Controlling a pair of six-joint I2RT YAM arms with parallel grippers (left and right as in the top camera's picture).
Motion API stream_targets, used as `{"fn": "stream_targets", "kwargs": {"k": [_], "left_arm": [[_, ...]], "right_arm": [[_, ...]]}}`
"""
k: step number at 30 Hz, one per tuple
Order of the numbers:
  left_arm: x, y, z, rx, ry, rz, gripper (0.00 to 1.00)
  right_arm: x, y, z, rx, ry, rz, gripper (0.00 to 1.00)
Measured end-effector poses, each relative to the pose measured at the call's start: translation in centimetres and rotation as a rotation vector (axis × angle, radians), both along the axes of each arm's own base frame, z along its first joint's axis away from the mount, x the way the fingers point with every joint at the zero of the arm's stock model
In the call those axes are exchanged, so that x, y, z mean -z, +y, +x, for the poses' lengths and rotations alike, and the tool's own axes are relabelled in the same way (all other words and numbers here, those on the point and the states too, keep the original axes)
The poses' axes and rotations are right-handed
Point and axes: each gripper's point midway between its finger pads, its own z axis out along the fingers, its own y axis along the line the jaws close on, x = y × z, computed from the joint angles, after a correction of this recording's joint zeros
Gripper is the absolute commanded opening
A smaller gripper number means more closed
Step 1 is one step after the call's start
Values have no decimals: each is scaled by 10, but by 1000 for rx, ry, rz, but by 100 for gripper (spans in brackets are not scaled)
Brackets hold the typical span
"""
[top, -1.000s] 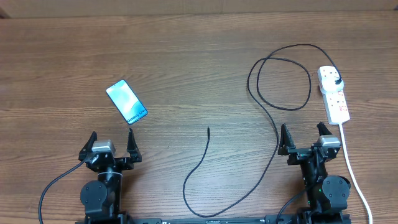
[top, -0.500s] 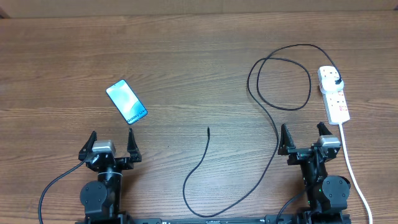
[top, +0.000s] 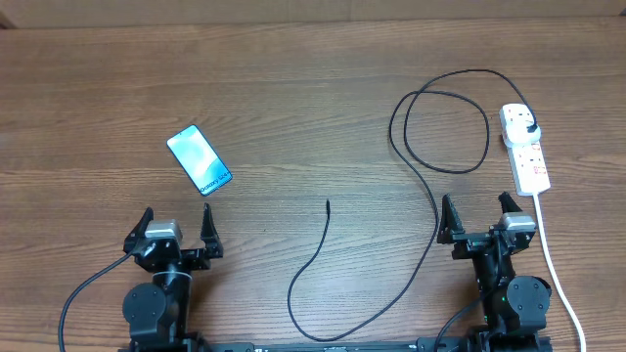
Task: Plug charger to phone and switch on socket
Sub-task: 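Reach the left gripper forward over the Galaxy phone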
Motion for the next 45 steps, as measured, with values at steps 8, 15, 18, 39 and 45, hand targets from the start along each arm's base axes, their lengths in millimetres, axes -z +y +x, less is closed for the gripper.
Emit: {"fn": "stream_targets", "kwargs": {"k": [8,15,18,39,45], "left_arm": [[-24,4,-9,-30,2,6,99],[-24,7,-7,-42,42,3,100],[-21,7,-3,-45,90,-1,100],[-46,14,62,-38,660,-47,99],[-40,5,79,20,811,-92,100]], "right_arm": [[0,0,0,0,0,0,100],[0,0,0,0,0,0,100],[0,0,0,0,0,0,100],[0,0,0,0,0,0,100],[0,0,0,0,0,0,100]]}}
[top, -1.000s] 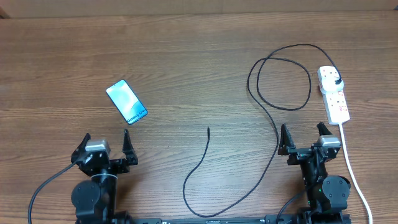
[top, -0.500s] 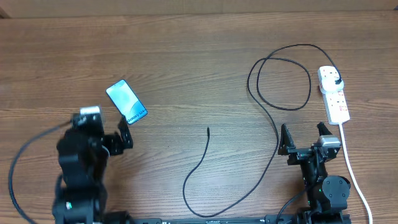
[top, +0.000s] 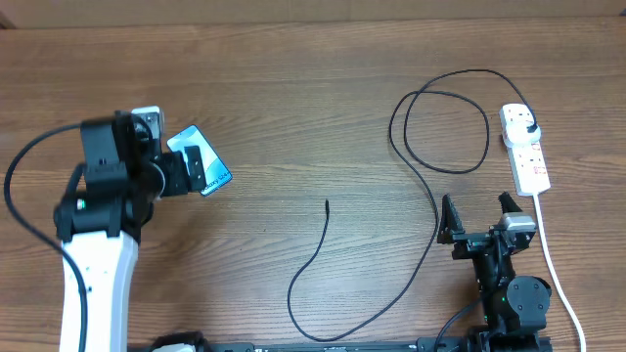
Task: Plug charger to phone and switch on socket
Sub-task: 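Reach the left gripper forward over the Galaxy phone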
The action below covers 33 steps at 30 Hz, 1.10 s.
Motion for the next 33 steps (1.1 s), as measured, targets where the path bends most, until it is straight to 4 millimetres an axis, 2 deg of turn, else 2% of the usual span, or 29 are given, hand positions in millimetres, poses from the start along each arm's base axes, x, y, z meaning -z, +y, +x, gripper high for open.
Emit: {"fn": "stream_targets", "kwargs": {"k": [4,11,16,24,29,33], "left_arm": [[3,-6,10,24,32,-36,99],[8,-33,8,111,63,-171,99],[10,-40,12,116,69,-229,100],[23,-28,9,-91,203,-271,100],[15,-13,24,-216,266,-255,100],[21,-4,36,-290,342,-236,100]], "right_arm": [[0,0,0,-1,0,0,100],[0,0,0,-1,0,0,100],[0,0,0,0,0,0,100],[0,0,0,-1,0,0,100],[0,0,0,0,0,0,100],[0,0,0,0,1,0,100]]}}
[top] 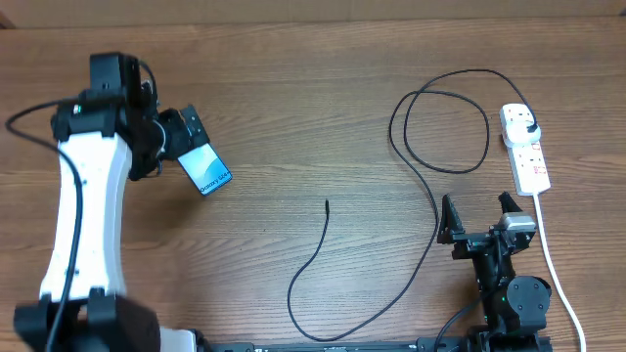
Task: Plug charger to phone and switch on socket
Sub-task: 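Reach the left gripper forward over the Galaxy phone, then lower the left gripper onto the phone and close on it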
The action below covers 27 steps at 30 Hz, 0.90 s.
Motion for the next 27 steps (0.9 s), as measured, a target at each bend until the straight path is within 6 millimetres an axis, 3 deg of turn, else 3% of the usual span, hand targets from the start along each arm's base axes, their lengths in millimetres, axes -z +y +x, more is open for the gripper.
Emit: {"fn": "stream_targets", "kwargs": {"k": [4,11,12,13,14,15,16,17,27], "left_arm": [[28,5,15,-33,87,1,100],[90,7,16,-85,275,-14,100],[96,7,16,-89,292,-16,82],[103,7,15,-92,311,-17,58],[107,7,15,-102,324,-20,43],[113,7,14,-105,339,-21,46],[117,7,15,-108,346,-22,77],[121,7,16,-109,349,-21,99],[125,9,35,-114,281,-20,100]], "right_arm": [[0,0,0,0,-1,0,100],[0,0,0,0,-1,0,100],[0,0,0,0,-1,0,100],[0,0,0,0,-1,0,100],[0,0,0,0,0,0,99],[0,0,0,0,-1,0,100],[0,0,0,0,-1,0,100],[0,0,0,0,-1,0,100],[0,0,0,0,-1,0,100]]}}
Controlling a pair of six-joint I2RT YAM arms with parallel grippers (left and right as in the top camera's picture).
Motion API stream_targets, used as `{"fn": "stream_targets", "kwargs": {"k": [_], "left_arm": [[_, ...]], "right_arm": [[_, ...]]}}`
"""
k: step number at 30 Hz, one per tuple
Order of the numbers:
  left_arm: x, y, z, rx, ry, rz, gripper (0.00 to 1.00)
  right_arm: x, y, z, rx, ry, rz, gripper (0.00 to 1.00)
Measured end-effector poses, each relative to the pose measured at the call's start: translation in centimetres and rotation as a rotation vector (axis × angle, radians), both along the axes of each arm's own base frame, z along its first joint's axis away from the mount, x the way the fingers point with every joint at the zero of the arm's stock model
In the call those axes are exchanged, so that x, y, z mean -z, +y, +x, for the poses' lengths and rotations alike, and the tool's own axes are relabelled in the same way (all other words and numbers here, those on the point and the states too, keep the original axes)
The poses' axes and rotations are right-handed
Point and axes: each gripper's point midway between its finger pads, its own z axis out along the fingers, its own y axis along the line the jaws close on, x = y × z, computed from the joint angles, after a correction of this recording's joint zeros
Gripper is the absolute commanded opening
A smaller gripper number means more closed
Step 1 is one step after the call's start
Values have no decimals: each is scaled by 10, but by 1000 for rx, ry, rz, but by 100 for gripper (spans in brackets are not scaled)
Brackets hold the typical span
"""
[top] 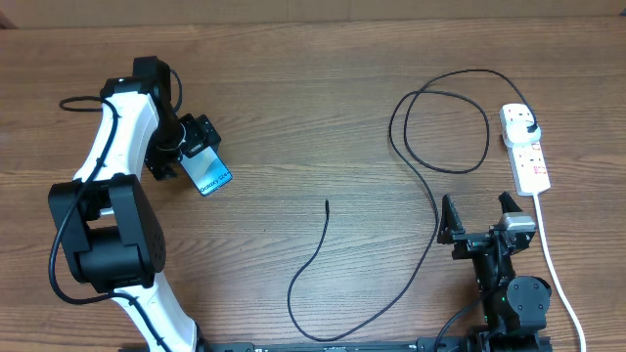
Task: Plug charger to phone and switch on socket
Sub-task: 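Lower the left gripper onto the phone and close on it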
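Observation:
The phone (209,172), blue screen up, lies slanted on the wooden table at the left. My left gripper (195,143) hangs over the phone's upper-left end and hides it; its fingers look spread, open. The black charger cable (311,256) has its free tip (327,202) mid-table, sweeps down and right, then coils up to the plug (528,124) in the white socket strip (526,159). My right gripper (478,217) rests open at the front right, beside the cable.
The strip's white lead (558,277) runs down the right edge past the right arm's base. The cable's wide coil (439,123) lies left of the strip. The left arm's white link (113,147) reaches along the table's left side.
My left gripper has moved a little right and toward the front, from beside the phone's upper-left corner to over that end. The phone, cable and right arm have not moved.
Both arms were parked at the front with grippers open. Then the left arm had risen and reached to the phone's left side, then higher by its upper-left corner. Now its gripper covers the phone's upper end. The right arm stayed parked throughout.

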Motion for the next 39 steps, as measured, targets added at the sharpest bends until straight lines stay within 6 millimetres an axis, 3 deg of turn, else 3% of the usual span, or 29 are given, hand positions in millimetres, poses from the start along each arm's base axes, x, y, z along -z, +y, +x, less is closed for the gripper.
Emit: {"fn": "stream_targets", "kwargs": {"k": [8,28,33,39], "left_arm": [[-2,2,20,-1,-83,10,100],[-3,13,39,-112,-152,54,100],[6,12,38,-123,-132,52,100],[31,12,33,-128,-70,50,100]], "right_arm": [[0,0,0,0,0,0,100],[0,0,0,0,0,0,100],[0,0,0,0,0,0,100],[0,0,0,0,0,0,100]]}}
